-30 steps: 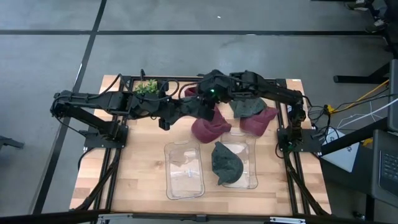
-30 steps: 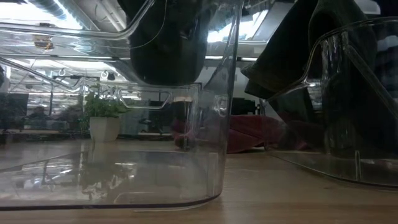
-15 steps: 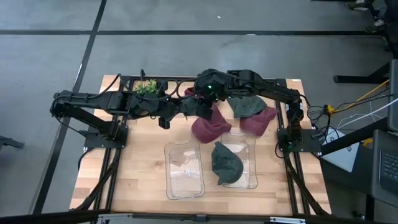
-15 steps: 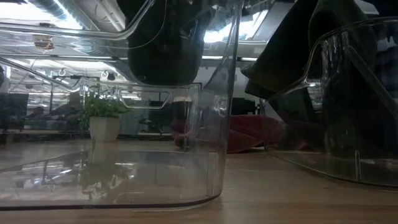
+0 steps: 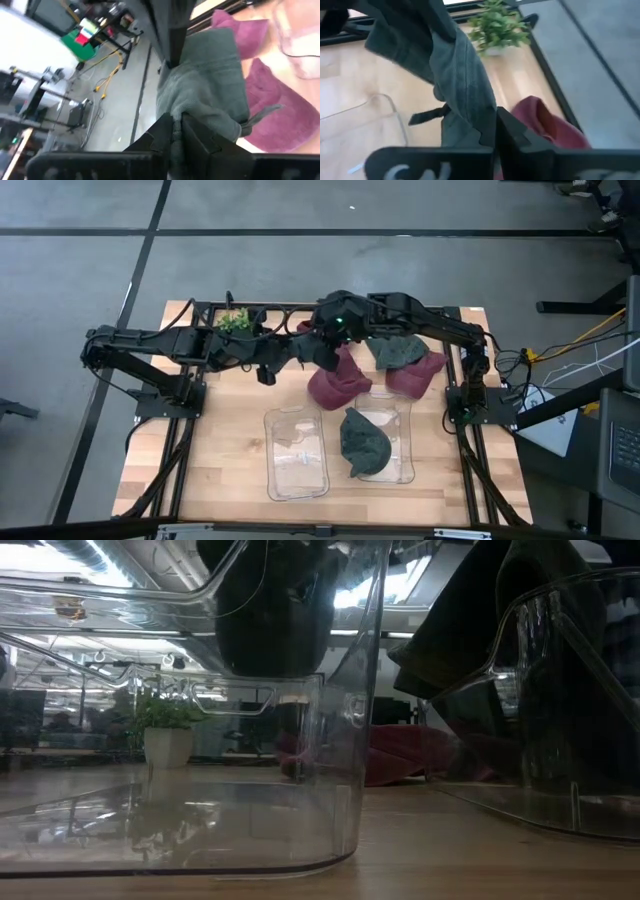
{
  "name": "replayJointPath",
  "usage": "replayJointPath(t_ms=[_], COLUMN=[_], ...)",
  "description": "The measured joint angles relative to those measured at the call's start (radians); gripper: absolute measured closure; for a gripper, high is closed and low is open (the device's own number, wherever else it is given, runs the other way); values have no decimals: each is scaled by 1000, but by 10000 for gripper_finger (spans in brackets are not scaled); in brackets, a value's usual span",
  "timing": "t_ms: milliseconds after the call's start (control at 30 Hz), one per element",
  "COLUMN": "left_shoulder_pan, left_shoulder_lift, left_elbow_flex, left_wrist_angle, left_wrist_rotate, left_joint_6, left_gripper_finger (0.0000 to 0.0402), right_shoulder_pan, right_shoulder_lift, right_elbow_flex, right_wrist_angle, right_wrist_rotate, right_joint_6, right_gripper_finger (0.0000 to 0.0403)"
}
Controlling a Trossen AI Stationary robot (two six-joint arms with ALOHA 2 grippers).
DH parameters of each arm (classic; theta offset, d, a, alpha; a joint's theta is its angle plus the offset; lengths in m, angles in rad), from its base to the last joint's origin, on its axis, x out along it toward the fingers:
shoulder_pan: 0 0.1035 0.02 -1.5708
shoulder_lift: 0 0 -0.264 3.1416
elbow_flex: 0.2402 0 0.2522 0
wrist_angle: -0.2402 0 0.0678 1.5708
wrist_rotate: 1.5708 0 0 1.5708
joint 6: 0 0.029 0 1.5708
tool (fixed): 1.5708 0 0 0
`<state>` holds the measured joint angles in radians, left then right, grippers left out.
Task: Pick & Place hat
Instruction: Put the left black cap into the right transparent bin
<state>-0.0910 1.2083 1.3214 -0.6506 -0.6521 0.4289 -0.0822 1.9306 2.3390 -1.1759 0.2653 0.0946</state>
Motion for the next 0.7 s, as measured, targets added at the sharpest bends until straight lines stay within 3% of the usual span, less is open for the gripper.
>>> replayJointPath(t_ms=[367,500,700], left_shoulder_pan=[-13,-13,29], left_shoulder_lift=[-1,-1,-3], left_elbow_flex=[0,0,0], left_wrist_angle=[-29,-52,-143], left_wrist_rotate=[-47,-110,-81], left_joint_6=[-23,-34,-190], left_gripper_finger=[296,269,252], right_shoulder_pan=[0,-2,-3], right_shoulder_lift=[-37,-63,-142], right_elbow_flex=[16,16,16], right_wrist_angle=[-27,-54,-178], right_wrist_rotate=[97,141,241], right_joint_6=[16,25,106], right_gripper_finger=[401,401,402])
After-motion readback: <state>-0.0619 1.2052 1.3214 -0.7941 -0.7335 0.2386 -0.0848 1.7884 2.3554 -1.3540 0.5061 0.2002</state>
